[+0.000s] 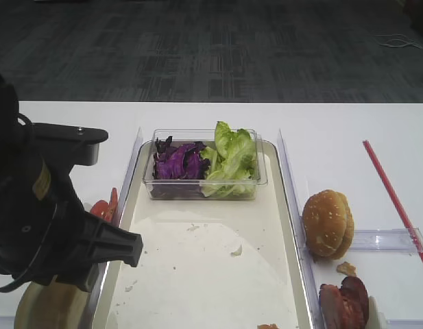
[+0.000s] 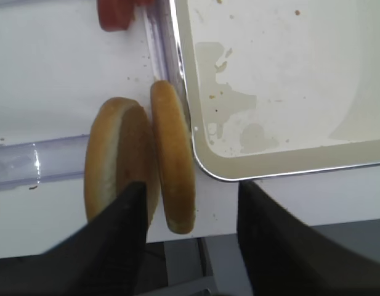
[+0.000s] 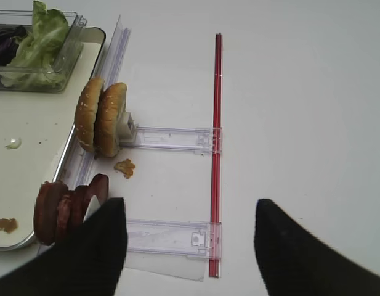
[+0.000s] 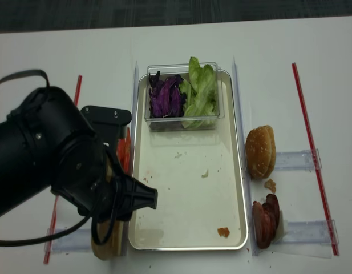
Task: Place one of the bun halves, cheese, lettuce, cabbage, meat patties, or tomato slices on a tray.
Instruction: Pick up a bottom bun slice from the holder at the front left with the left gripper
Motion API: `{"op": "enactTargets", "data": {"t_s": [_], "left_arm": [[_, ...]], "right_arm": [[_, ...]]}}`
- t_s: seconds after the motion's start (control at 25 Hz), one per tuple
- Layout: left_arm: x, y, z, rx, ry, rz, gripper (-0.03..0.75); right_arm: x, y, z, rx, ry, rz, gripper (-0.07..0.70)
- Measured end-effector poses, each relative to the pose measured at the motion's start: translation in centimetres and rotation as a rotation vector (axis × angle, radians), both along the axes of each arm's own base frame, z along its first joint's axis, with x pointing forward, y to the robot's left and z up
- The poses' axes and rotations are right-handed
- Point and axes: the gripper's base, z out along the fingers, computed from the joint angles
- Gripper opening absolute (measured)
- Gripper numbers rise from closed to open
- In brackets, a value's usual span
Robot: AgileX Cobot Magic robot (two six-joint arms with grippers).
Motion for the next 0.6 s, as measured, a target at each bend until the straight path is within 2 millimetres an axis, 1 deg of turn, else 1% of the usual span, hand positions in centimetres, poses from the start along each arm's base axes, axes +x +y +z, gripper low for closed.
{"op": "enactTargets", "data": {"t_s": [0.24,0.6], "left_arm": [[0.3,-0.2,-1.2,0.032,0.031,0.000,0.323],[0.7,-0.4,-1.8,0.067,0.024,-0.014,0.314]], "right_arm": [[0.0,0.0,0.0,0.001,0.000,-0.003,0.470],[0.0,0.0,0.0,0.003,0.000,-0.004,0.470]]}}
